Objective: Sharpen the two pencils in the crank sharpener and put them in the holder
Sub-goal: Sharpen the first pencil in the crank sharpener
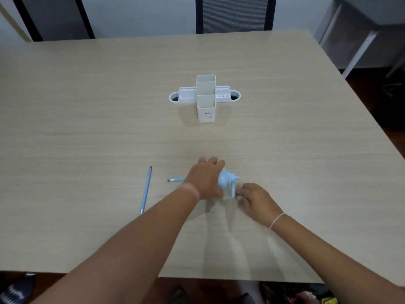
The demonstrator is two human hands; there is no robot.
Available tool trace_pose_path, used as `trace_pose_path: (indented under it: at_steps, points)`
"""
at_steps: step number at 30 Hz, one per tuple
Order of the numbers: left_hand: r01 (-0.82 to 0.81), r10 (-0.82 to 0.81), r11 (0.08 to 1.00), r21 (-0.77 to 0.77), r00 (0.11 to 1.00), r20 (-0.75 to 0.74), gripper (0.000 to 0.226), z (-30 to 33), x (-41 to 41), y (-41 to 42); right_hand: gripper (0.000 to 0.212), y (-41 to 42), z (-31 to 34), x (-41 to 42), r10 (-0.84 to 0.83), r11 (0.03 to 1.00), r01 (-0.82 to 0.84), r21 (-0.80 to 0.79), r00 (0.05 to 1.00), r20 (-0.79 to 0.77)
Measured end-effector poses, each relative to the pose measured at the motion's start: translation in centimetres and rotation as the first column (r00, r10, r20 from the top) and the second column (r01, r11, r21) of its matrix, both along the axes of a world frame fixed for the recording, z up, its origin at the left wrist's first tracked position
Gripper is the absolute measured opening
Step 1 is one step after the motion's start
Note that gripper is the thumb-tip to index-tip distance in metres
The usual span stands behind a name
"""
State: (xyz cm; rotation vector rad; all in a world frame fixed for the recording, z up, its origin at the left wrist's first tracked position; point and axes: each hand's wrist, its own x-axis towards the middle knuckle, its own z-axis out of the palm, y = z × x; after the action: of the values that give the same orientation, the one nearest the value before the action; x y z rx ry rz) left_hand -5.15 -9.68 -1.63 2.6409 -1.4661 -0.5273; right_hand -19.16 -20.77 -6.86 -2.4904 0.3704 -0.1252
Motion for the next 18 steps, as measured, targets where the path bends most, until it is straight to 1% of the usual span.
trace_pose_path:
  at_steps: [4, 5, 7, 10, 13, 16, 17, 18]
  points:
    - [0.001, -0.002, 1.0, 0.012, 1.0, 0.008, 0.058, 0.0, 0.1, 0.0, 0.032, 0.1, 3.0, -0.3, -0.01, 1.0, 0.014, -0.018, 0.976, 0.22]
    - [0.003, -0.003, 1.0, 0.012, 1.0, 0.011, 0.058, 0.0, 0.1, 0.0, 0.031, -0.2, 3.5, 0.2, -0.022, 0.999, 0.03, -0.029, 0.968, 0.25]
    - [0.004, -0.004, 1.0, 0.015, 1.0, 0.018, 0.057, 0.1, 0.0, 0.0, 0.026, -1.0, 4.0, 1.7, -0.058, 0.997, 0.068, -0.031, 0.963, 0.263]
    - [0.0, 0.0, 1.0, 0.011, 1.0, 0.015, 0.057, 0.0, 0.1, 0.1, 0.018, -2.5, 3.8, 4.5, -0.12, 0.992, 0.126, -0.017, 0.97, 0.21]
    - [0.002, -0.002, 1.0, 0.015, 1.0, 0.021, 0.057, 0.0, 0.1, 0.1, 0.017, -3.3, 2.5, 6.4, -0.125, 0.991, 0.129, -0.039, 0.988, 0.085]
    - [-0.001, 0.001, 1.0, 0.01, 1.0, 0.02, 0.059, -0.1, 0.1, 0.0, 0.018, -2.6, 0.9, 6.0, -0.086, 0.994, 0.08, -0.07, 0.992, -0.087]
    - [-0.003, 0.002, 1.0, 0.008, 1.0, 0.019, 0.059, -0.1, 0.1, 0.0, 0.019, -2.1, 0.5, 5.2, -0.081, 0.994, 0.072, -0.086, 0.991, -0.109]
    - [-0.003, 0.002, 1.0, 0.006, 1.0, 0.019, 0.06, -0.1, 0.1, 0.0, 0.021, -1.5, 0.1, 4.4, -0.078, 0.994, 0.07, -0.086, 0.993, -0.094]
